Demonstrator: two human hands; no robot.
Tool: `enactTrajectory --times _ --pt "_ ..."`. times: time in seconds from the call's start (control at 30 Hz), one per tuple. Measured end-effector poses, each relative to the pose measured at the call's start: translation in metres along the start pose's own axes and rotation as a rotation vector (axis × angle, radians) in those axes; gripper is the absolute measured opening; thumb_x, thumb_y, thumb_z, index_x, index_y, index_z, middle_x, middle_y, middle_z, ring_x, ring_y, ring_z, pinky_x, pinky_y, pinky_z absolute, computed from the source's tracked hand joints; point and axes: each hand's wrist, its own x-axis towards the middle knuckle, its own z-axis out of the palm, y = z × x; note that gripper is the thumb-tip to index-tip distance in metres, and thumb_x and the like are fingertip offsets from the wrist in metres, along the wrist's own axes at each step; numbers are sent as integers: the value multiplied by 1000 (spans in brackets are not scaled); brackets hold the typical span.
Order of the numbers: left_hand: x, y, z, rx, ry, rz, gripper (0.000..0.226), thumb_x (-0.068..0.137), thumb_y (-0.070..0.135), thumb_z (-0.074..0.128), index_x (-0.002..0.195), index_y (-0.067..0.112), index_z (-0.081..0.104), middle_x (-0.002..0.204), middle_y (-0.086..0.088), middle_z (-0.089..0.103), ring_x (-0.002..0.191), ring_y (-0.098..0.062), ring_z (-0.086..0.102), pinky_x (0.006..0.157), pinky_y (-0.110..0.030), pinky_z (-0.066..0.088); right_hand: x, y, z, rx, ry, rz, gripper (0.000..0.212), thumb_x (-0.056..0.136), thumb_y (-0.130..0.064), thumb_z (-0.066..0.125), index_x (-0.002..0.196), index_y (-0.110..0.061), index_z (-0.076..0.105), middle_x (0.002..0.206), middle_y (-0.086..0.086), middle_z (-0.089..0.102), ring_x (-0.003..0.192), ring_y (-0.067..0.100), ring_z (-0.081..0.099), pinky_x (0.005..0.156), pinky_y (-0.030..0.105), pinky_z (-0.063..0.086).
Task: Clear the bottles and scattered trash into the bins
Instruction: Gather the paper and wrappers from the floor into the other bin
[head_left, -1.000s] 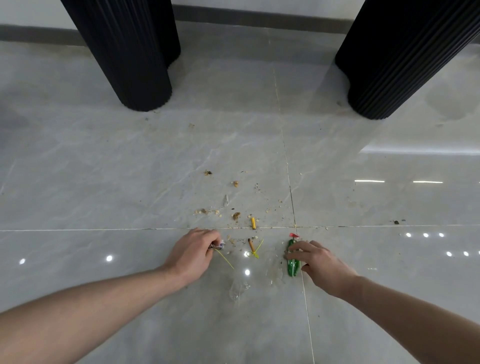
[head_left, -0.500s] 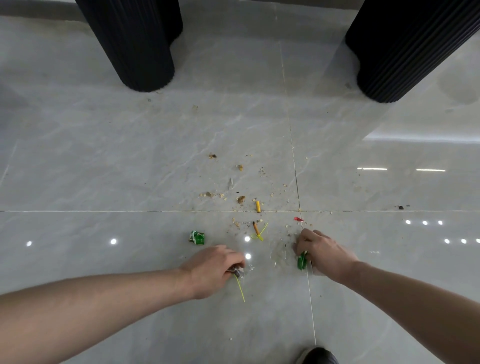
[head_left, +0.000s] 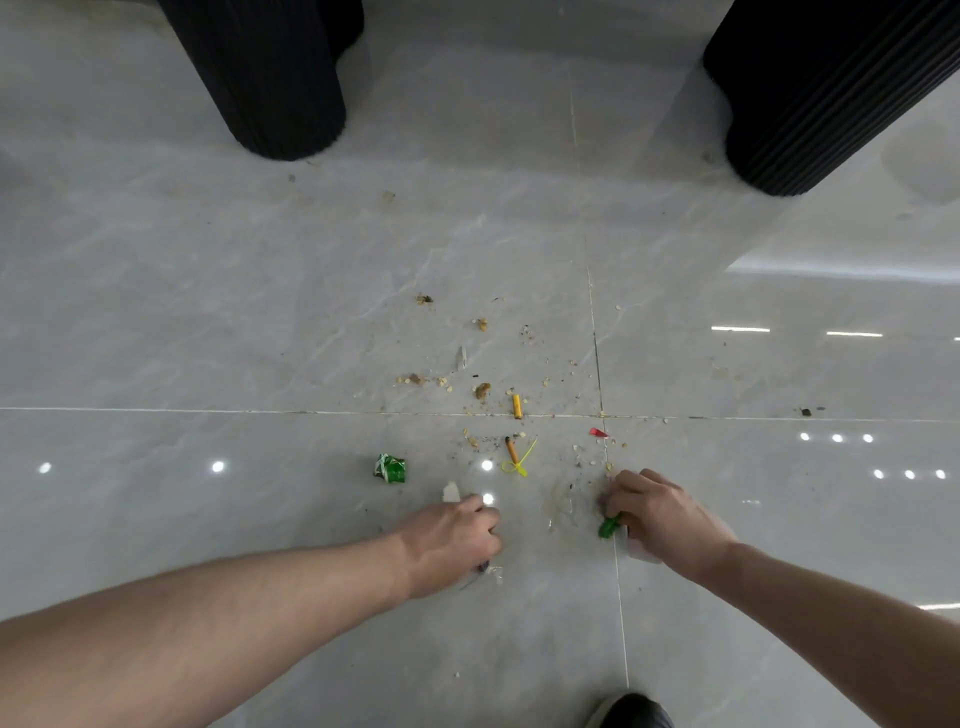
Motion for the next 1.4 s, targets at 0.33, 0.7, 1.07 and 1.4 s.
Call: enactTrajectory --times 0.33,0.7,1.07,1.4 --pt "-28 -32 18 -170 236 -65 31 85 -1 57 99 22 71 96 3 59 100 -20 53 89 -38 54 -34 -35 -21 449 331 407 30 81 8 75 76 -21 76 92 -15 64 67 6 67 58 19 53" --pt "-157 2 -113 -556 494 -517 38 78 -8 66 89 26 80 86 5 66 90 -20 60 76 -29 50 -57 -164 -158 713 412 456 40 77 10 75 72 -29 74 90 -18 65 77 7 66 61 17 52" --pt "-409 39 -319 -763 695 -863 33 73 -8 69 86 21 77 83 9 67 80 -17 63 70 -25 45 -56 -368 -412 700 223 402 32 82 9 68 78 -21 78 93 -18 62 83 5 62 68 28 57" --pt "-585 -40 -424 -799 761 -1021 34 76 -9 66 87 21 78 80 11 62 71 -7 55 63 -5 36 19 -531 -539 652 204 304 28 81 6 71 79 -21 77 96 -14 62 78 1 63 67 21 54"
